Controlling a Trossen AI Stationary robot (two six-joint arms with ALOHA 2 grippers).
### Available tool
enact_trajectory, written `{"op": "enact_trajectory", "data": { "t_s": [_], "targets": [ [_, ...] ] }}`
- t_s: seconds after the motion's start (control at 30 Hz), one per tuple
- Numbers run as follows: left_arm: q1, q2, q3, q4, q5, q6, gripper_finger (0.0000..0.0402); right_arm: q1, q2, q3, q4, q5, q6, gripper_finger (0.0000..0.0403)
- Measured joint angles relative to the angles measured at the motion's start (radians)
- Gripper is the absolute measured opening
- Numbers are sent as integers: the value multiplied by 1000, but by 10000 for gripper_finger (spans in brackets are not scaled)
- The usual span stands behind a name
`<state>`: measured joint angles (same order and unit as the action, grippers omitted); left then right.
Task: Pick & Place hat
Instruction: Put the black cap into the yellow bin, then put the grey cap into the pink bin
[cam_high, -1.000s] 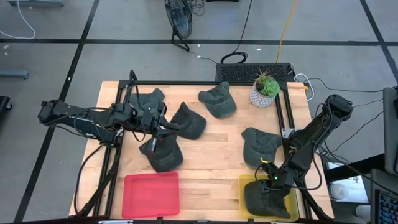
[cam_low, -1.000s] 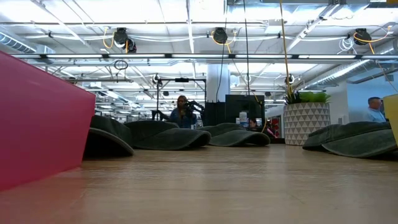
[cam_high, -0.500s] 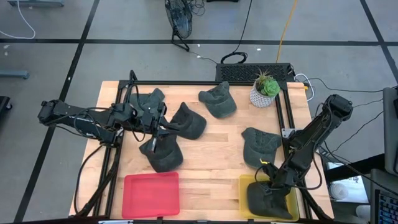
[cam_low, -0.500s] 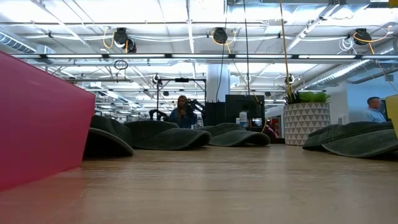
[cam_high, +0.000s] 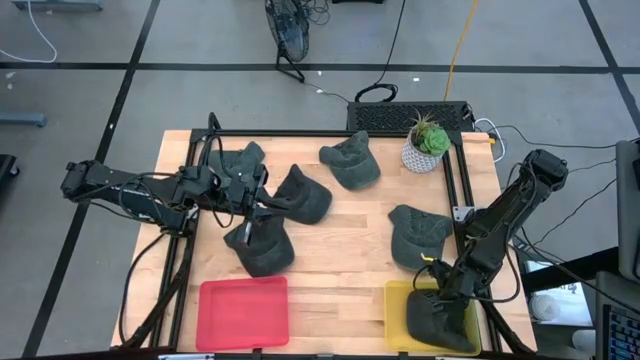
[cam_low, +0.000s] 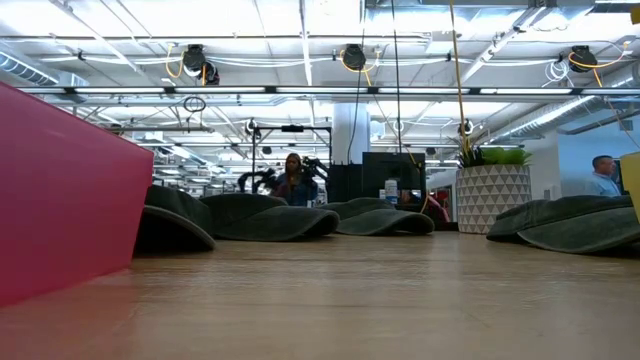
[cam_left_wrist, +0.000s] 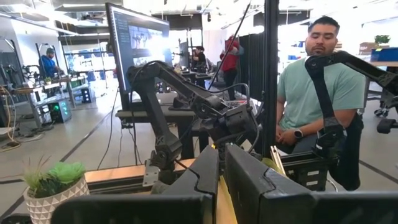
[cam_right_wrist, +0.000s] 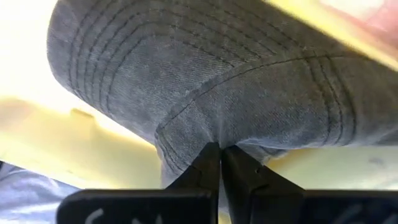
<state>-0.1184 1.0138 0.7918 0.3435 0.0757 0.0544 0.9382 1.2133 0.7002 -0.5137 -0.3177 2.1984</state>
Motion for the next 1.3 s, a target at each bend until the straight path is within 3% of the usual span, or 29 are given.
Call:
{"op": "enact_trajectory", "data": {
  "t_s": [0.27,0.77,1.07,1.3],
  "targets": [
    [0,0,0,0,0,0,37,1,0,0,23,-28,-45,10],
    [0,0,0,0,0,0,37,-5,-42,0,23,-8,-146,71],
    [0,0,0,1,0,0,37,-5,-259,0,30,277,-176,71],
    [0,0,0,1,0,2,37,-62,-397,0,26,607,-435,71]
  ]
}}
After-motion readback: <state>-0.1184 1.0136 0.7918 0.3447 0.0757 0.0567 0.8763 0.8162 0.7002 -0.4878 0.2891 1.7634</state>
